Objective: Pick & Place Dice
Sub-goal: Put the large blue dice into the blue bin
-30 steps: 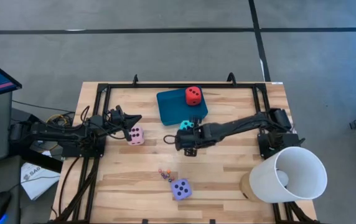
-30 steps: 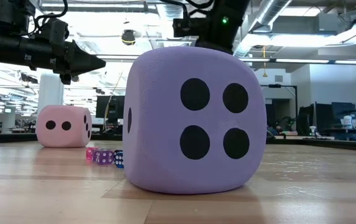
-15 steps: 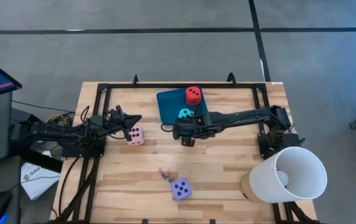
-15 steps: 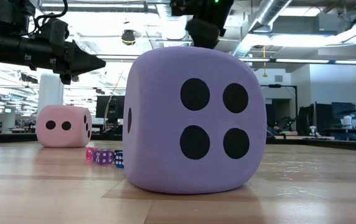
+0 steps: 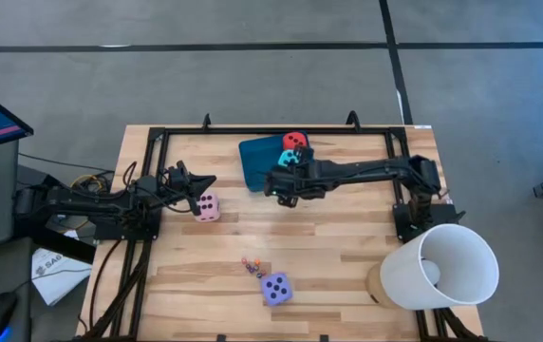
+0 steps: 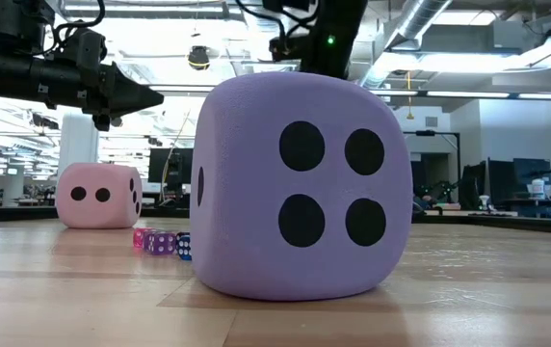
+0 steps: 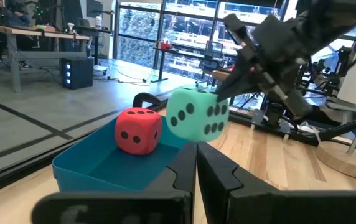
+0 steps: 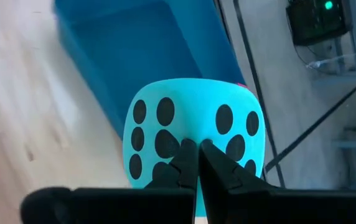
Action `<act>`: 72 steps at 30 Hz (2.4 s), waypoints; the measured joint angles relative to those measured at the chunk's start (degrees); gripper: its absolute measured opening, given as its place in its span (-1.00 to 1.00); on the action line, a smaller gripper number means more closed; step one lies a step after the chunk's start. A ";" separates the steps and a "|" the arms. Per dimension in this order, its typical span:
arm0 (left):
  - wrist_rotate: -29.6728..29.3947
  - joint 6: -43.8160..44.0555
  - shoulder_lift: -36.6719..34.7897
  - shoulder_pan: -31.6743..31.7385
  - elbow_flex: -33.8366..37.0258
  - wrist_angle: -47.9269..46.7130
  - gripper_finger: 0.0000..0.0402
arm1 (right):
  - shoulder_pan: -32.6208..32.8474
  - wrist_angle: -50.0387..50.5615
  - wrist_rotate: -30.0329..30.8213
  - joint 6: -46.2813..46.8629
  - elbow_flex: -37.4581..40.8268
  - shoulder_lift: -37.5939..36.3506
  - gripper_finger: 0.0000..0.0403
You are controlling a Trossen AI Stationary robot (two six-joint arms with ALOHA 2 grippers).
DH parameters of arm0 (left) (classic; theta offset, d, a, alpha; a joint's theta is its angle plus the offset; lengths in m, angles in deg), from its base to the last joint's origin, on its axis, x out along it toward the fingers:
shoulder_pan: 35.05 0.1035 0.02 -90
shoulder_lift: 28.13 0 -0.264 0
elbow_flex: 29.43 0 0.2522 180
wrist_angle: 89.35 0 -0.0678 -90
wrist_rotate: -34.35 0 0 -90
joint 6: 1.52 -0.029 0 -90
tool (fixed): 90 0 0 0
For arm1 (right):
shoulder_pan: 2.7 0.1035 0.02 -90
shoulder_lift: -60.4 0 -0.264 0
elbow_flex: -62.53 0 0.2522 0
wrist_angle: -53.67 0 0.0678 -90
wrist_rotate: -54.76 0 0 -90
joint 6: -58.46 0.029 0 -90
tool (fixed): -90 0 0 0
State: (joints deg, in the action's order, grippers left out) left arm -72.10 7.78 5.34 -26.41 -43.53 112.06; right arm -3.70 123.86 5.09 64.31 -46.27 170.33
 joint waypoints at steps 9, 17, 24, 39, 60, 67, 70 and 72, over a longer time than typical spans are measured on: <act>0.00 0.02 0.01 0.01 -0.01 0.00 -0.97 | -2.62 -2.17 -0.16 -4.72 0.02 0.00 -1.00; 0.00 0.02 0.02 0.01 -0.02 0.00 -0.97 | -2.35 -3.24 -2.99 -10.18 0.02 0.00 -1.00; -0.01 0.01 0.02 0.02 -0.01 0.00 -0.97 | -2.83 -3.25 -2.96 -12.20 0.02 0.00 -1.00; -0.02 0.00 0.02 0.02 -0.02 0.00 -0.97 | -5.18 -13.96 -5.33 -24.28 10.06 0.14 -1.00; 0.00 0.01 0.00 0.02 -0.02 0.00 -0.97 | -6.30 -15.98 -4.52 -28.38 13.64 0.02 -0.91; -0.01 0.01 0.01 0.02 -0.01 0.00 -0.97 | -6.25 -15.98 -4.50 -28.37 13.64 0.02 -0.59; 0.00 0.02 0.00 0.01 -0.01 0.00 -0.97 | -6.15 -15.99 -4.50 -28.37 13.64 0.02 -0.50; 0.00 0.02 0.00 0.02 -0.02 0.00 -0.97 | -6.14 -15.98 -4.50 -28.37 13.64 0.02 -0.46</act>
State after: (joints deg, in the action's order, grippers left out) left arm -72.10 7.80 5.34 -26.38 -43.55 112.06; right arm -9.84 107.87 0.59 35.94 -32.63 170.35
